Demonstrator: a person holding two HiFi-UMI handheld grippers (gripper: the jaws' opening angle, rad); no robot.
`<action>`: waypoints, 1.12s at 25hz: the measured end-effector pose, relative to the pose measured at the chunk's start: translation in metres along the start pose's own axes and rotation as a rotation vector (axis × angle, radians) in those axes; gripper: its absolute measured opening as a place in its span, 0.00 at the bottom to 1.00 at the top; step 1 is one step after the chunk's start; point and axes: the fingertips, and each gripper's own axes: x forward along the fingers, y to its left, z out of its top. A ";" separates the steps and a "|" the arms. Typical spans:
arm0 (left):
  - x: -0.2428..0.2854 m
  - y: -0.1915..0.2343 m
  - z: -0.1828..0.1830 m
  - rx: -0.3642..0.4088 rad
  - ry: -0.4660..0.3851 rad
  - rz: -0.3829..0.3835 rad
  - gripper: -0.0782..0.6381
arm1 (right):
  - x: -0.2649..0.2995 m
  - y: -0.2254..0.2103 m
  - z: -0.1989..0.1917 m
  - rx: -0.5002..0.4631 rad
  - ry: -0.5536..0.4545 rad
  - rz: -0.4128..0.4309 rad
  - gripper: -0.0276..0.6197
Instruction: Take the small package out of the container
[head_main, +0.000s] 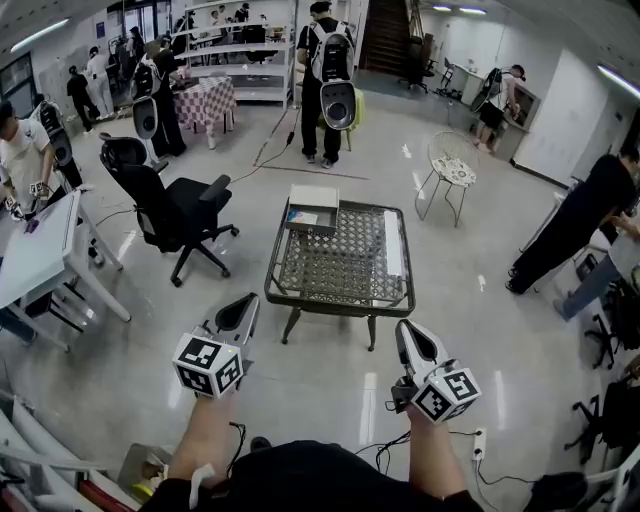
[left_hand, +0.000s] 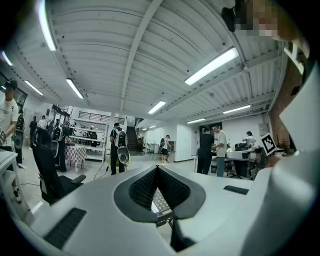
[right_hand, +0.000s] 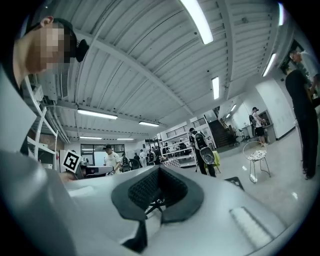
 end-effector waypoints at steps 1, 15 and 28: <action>0.002 -0.006 0.003 -0.001 -0.005 -0.001 0.12 | -0.004 -0.003 0.001 0.004 -0.002 0.004 0.05; 0.016 -0.063 -0.019 0.006 0.036 0.005 0.12 | -0.040 -0.040 -0.003 0.087 0.008 0.065 0.06; 0.141 -0.030 -0.036 -0.039 0.055 -0.109 0.12 | 0.017 -0.091 -0.031 0.098 0.089 -0.023 0.06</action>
